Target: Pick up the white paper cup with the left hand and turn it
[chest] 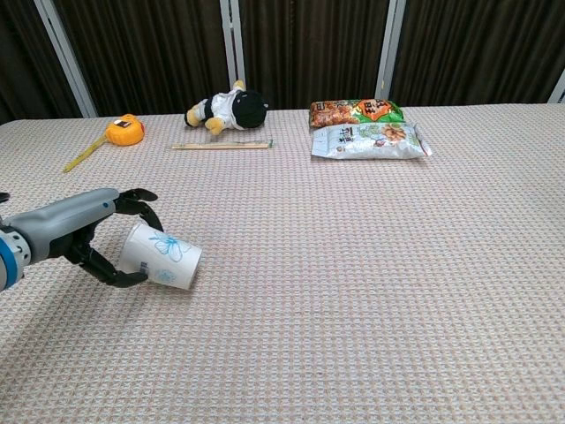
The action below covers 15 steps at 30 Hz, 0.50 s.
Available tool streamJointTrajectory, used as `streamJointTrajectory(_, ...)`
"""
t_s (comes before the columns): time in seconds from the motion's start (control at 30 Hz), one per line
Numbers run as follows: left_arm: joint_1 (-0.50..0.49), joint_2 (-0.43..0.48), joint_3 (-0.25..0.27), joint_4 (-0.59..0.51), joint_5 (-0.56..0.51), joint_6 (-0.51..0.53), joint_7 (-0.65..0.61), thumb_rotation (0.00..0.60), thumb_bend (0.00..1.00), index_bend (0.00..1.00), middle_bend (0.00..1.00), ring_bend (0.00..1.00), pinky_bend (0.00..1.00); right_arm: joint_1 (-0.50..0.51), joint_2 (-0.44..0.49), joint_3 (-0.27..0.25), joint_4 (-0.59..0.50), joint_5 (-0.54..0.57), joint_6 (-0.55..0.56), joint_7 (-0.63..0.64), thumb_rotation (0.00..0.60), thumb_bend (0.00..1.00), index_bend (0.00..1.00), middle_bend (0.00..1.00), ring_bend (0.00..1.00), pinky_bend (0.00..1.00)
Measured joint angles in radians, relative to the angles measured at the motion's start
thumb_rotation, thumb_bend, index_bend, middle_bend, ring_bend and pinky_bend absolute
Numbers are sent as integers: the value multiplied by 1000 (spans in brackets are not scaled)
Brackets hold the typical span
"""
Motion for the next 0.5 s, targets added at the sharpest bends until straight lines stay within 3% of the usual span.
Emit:
streamJointTrajectory(0.03, -1, 10, 2, 0, -8, -4, 11, 600, 204, 67, 0, 0, 0, 0, 0, 0, 0, 1, -1, -1, 600, 31, 36, 0, 0, 0)
streamJointTrajectory(0.1, -4, 26, 5, -4, -21, -9, 30, 600, 195, 2, 0, 0, 0, 0, -1, 0, 0, 1, -1, -2, 600, 32, 40, 0, 0, 0)
streamJointTrajectory(0.2, -11, 45, 8, -22, -45, -14, 66, 600, 189, 0, 0, 0, 0, -1, -1, -1, -1, -1, 0, -3, 600, 31, 26, 0, 0, 0)
streamJointTrajectory(0.3, -20, 56, 9, -46, -67, -12, 100, 600, 189, 20, 0, 0, 0, -1, -1, -3, -1, -5, 2, -5, 600, 32, 24, 0, 0, 0)
streamJointTrajectory(0.5, -44, 44, 15, -65, -90, 20, 205, 600, 188, 165, 0, 0, 0, -1, -1, -4, -1, -6, 1, -5, 600, 32, 32, 0, 0, 0)
